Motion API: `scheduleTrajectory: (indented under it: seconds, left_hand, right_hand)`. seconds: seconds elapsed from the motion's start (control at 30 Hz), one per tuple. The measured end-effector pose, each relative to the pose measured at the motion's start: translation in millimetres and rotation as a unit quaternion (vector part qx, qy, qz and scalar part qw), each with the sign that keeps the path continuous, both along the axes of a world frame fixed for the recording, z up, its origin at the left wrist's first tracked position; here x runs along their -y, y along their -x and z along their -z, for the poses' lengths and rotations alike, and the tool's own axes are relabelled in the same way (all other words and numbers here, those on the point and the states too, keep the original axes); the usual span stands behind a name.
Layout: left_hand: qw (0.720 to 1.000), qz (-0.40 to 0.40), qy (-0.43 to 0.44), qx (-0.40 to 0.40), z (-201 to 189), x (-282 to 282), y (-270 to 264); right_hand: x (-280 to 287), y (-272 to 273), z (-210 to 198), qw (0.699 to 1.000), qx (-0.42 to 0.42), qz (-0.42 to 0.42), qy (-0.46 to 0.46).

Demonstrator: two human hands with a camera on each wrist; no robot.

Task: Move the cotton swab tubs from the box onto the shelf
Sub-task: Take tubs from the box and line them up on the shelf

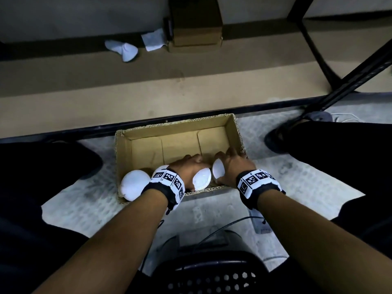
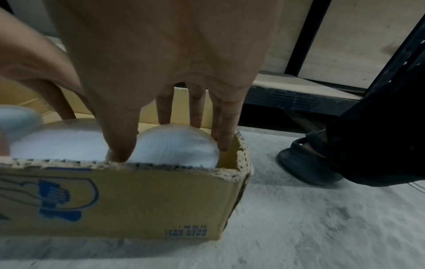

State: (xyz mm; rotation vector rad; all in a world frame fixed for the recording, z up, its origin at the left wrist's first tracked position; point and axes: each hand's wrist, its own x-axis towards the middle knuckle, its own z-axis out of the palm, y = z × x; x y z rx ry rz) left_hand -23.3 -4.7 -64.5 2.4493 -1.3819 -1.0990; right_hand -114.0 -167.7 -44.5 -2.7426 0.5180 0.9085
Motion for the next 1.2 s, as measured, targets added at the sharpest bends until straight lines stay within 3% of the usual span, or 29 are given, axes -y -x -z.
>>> scheduleTrajectory:
  seconds: [0.2,0.53,0.77,0.97,1.2]
  left_hand:
    - [1.0,0.002,0.019,0.017,5,-6,-1]
    - [0.997,-0.061,0.037,0.023,20,-19,-20]
    - [0.994,-0.087,0.061,-0.006,31,-24,-22]
    - [0.995,-0.072,0.058,0.022,25,-12,-13]
    - [0.994,-0.082,0.043,0.052,21,-8,-7]
  right_hand:
    - [0,3,7,1.0,0.014,0.009,-0.007]
    - [3,-4,9,0.999,0.044,-0.005,-0.017]
    - [8,-7,14,0.994,0.1,0.023,-0.025]
    - [17,-6,16,0.997,0.053,0.02,-0.045]
    - [17,-8,19,0.997,0.06,0.027,-0.04]
